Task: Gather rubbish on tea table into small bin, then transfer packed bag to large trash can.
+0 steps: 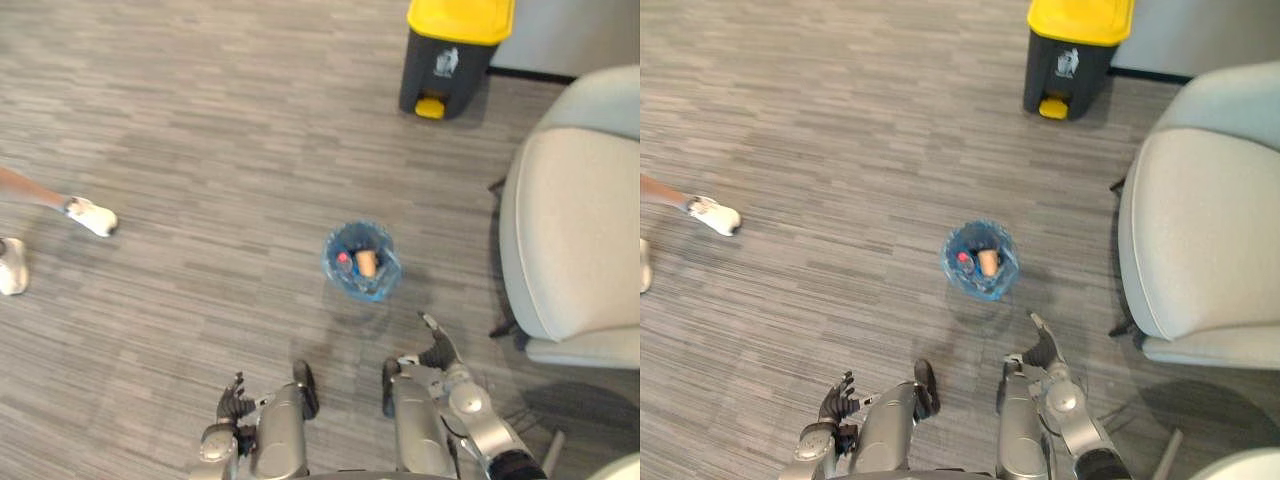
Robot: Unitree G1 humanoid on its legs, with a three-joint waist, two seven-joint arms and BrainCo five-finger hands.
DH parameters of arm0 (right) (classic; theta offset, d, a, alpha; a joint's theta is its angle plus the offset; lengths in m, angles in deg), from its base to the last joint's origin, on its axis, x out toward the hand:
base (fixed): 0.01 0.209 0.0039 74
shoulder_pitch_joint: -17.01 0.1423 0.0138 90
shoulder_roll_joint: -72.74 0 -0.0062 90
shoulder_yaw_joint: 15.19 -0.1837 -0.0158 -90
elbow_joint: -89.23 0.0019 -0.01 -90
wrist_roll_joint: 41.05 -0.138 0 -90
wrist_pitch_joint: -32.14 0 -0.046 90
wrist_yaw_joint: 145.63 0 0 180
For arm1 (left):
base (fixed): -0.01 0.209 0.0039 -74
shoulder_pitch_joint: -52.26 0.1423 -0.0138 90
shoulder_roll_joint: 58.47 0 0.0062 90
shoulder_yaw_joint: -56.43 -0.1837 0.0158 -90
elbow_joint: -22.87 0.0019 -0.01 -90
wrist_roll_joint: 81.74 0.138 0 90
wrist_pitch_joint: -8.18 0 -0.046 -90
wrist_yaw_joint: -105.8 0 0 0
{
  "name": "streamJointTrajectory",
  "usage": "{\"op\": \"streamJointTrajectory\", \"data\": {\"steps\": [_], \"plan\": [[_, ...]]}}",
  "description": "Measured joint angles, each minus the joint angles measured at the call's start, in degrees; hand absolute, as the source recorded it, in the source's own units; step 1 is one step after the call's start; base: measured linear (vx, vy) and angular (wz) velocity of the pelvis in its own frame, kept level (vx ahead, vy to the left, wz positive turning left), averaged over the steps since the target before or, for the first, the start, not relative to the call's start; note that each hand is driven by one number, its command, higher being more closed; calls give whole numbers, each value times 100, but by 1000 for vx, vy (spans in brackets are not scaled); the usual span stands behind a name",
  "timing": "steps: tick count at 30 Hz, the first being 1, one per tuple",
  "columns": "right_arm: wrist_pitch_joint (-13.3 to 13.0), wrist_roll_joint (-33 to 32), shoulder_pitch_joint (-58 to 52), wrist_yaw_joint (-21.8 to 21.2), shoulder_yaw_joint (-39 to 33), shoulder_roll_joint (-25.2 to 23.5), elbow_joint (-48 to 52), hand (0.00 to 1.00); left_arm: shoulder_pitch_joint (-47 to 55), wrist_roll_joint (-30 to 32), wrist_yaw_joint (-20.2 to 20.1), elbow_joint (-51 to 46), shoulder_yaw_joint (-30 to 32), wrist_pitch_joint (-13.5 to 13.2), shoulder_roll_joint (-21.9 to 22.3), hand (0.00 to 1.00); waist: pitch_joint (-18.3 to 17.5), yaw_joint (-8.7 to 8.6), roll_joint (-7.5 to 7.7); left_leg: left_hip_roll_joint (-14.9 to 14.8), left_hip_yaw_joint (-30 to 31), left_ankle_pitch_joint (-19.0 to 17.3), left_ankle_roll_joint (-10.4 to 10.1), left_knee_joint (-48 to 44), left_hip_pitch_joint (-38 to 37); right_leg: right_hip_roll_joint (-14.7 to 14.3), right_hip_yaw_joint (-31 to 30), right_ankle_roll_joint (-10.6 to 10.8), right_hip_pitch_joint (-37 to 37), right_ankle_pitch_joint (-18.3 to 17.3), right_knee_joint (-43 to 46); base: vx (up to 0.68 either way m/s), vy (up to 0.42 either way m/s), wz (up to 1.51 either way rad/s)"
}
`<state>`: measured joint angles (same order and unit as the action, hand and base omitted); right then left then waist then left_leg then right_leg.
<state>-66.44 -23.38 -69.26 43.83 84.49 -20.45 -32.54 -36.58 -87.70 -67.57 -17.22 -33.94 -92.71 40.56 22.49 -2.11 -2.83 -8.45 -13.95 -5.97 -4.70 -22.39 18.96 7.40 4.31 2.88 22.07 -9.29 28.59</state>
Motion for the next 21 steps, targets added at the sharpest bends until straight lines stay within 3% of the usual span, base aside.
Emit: {"op": "streamJointTrajectory", "data": {"steps": [3, 6, 8, 13, 21], "plan": [[14, 451, 460, 193, 158, 4, -173, 0, -231, -2, 30, -4, -181, -100, 4, 0, 128, 20, -47, 125, -100, -2, 51, -79, 258, 94, -125, 101, 317, 61, 44, -36, 126, -7], [32, 972, 1091, 440, 287, 25, -370, 0, -483, -17, 139, -7, -182, -105, 5, 0, 247, 125, -197, 134, -139, -87, 182, -347, 670, 163, -179, 148, 711, 91, 224, -85, 75, -4], [137, 1513, 1744, 726, 417, 170, -410, 0, -793, -72, 254, -15, -176, -172, 19, 0, 324, 258, -299, 91, -176, -150, 272, -681, 1244, 177, -266, 152, 1301, 89, 508, -136, 27, -3], [403, 2136, 2863, 1159, 551, 390, -517, 0, -1301, -310, 412, -281, -122, -288, 212, 0, 485, 338, -412, -67, -172, -250, 357, -1334, 2338, 176, -319, 147, 2360, 85, 1071, -110, -14, 2], [770, 2348, 4432, 1420, 979, 1127, -728, 0, -2029, -995, 580, -1144, 9, -518, 685, 0, 797, 484, -430, -298, -94, -463, 488, -2779, 4382, 267, -449, 76, 4474, -276, 2665, -108, -56, 12]]}}
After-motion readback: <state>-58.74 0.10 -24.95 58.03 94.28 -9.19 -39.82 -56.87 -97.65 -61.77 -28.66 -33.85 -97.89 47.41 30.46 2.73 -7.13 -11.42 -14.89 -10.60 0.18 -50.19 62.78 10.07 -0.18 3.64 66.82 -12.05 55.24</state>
